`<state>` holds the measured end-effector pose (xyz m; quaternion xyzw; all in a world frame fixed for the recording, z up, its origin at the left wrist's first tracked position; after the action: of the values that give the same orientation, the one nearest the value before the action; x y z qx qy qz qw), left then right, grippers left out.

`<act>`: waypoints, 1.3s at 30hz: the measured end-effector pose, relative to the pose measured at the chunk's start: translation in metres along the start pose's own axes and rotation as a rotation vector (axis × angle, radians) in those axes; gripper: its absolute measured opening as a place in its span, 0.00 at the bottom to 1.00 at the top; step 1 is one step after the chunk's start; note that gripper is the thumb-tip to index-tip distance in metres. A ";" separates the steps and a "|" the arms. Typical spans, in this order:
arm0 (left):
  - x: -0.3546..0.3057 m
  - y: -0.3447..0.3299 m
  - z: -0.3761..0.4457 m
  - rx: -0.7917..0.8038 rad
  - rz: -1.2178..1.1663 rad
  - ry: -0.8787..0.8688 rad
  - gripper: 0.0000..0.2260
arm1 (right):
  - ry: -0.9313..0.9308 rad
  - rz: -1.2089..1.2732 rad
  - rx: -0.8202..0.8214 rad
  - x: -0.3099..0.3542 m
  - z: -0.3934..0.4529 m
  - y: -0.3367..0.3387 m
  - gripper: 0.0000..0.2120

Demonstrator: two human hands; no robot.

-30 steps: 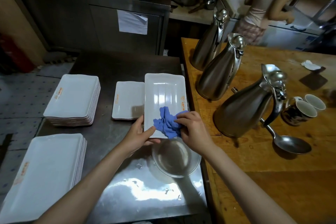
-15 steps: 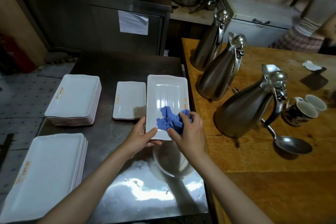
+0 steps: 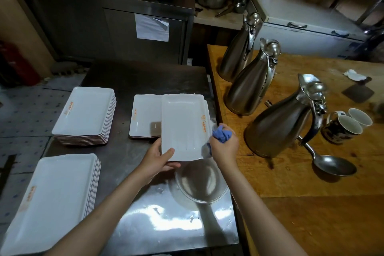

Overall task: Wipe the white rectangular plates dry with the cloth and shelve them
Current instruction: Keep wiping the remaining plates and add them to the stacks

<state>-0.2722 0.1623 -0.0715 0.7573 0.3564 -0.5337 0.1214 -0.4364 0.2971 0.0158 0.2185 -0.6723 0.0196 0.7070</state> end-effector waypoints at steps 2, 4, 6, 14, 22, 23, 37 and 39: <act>0.001 0.004 0.000 -0.005 -0.004 0.008 0.18 | -0.070 0.054 0.008 -0.009 0.001 -0.001 0.05; 0.003 0.006 -0.001 -0.006 -0.003 0.010 0.18 | -0.100 0.107 0.047 -0.012 0.001 -0.004 0.09; 0.004 0.008 -0.002 -0.008 0.002 0.014 0.17 | -0.143 0.160 0.070 -0.019 0.003 -0.004 0.17; 0.005 0.017 0.002 -0.046 -0.024 0.008 0.17 | -0.236 -0.044 0.111 -0.061 -0.004 -0.009 0.16; 0.004 0.026 0.004 -0.071 -0.005 0.024 0.17 | -0.257 -0.175 0.128 -0.078 -0.022 -0.018 0.16; 0.006 0.027 0.004 -0.072 0.001 0.025 0.17 | -0.265 -0.178 0.128 -0.080 -0.024 -0.018 0.15; 0.008 0.034 0.005 -0.097 0.034 0.032 0.17 | -0.391 -0.075 0.151 -0.098 -0.033 -0.019 0.12; 0.007 0.034 0.004 -0.090 0.039 0.032 0.17 | -0.473 -0.002 0.145 -0.103 -0.034 -0.019 0.14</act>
<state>-0.2514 0.1387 -0.0864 0.7662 0.3669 -0.5026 0.1602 -0.4077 0.3189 -0.0880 0.2679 -0.8158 0.0155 0.5123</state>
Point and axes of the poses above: each hand's wrist, its own z-axis towards the middle knuckle, its own y-axis out of the back of the hand, x = y × z, the point moved 10 cm from there along z, towards the middle knuckle, and after that the axes turned 1 degree about -x, right-handed, at the moved point
